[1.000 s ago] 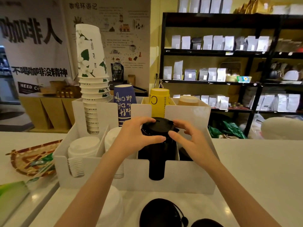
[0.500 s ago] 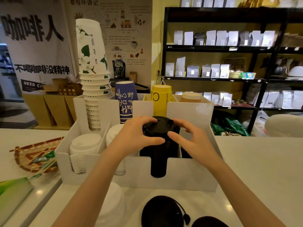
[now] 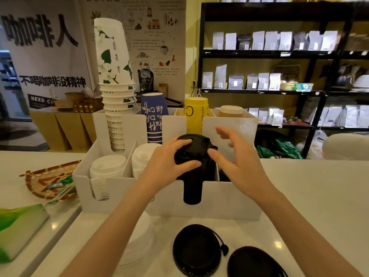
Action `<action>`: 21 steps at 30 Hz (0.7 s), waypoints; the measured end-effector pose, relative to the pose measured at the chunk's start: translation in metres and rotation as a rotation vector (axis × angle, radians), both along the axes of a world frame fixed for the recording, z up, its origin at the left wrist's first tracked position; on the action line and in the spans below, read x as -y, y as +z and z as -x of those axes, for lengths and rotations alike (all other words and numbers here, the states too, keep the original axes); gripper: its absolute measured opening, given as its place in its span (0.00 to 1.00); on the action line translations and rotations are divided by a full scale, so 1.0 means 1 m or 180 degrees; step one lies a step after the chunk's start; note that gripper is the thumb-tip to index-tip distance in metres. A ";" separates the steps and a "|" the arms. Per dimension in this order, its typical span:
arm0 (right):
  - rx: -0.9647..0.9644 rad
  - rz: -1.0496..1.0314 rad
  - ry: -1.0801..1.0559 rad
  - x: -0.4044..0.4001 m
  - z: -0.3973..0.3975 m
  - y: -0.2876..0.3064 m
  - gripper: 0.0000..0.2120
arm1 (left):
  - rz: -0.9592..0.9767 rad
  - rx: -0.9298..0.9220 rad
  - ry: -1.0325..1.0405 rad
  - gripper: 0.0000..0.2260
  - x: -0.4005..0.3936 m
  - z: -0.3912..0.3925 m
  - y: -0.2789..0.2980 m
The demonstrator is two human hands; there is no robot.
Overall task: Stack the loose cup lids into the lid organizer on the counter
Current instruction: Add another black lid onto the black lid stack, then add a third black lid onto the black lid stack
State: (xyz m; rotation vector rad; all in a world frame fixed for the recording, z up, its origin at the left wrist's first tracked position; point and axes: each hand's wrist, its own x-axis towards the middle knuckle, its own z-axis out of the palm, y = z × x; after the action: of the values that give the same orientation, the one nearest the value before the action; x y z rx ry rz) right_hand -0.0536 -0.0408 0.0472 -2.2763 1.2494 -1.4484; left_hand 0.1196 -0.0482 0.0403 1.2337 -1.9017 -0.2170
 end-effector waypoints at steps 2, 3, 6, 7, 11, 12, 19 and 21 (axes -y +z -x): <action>0.0071 0.0198 0.0214 -0.020 -0.001 -0.006 0.21 | 0.0001 -0.0020 0.0016 0.22 -0.001 0.001 0.000; 0.0001 0.0161 0.0352 -0.029 0.001 -0.013 0.20 | 0.0011 -0.0004 0.0036 0.21 -0.002 0.002 -0.001; -0.0684 -0.0414 0.0729 -0.054 0.010 -0.038 0.19 | 0.0014 0.0060 0.0089 0.22 -0.004 0.005 -0.004; -0.1054 -0.0728 0.0784 -0.060 0.014 -0.045 0.20 | 0.0005 0.0105 0.0129 0.22 -0.006 0.006 -0.004; -0.1935 -0.1677 0.0653 -0.066 0.024 -0.068 0.34 | 0.0434 0.0444 0.0646 0.23 -0.014 0.013 -0.013; -0.1945 -0.1718 0.0620 -0.066 0.024 -0.070 0.37 | 0.0589 0.0497 0.0798 0.23 -0.016 0.014 -0.016; -0.1914 -0.1765 0.0770 -0.069 0.022 -0.072 0.31 | 0.0480 0.0877 0.0869 0.32 -0.031 0.019 -0.030; -0.1840 -0.1712 0.0844 -0.070 0.021 -0.075 0.26 | 0.0305 0.0762 0.0597 0.32 -0.039 0.017 -0.037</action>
State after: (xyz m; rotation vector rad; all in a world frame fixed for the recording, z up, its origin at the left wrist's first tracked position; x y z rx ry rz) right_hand -0.0748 0.0296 -0.0279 -2.3934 1.2026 -0.3028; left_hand 0.1024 -0.0092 0.0036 1.4132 -1.9561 0.1255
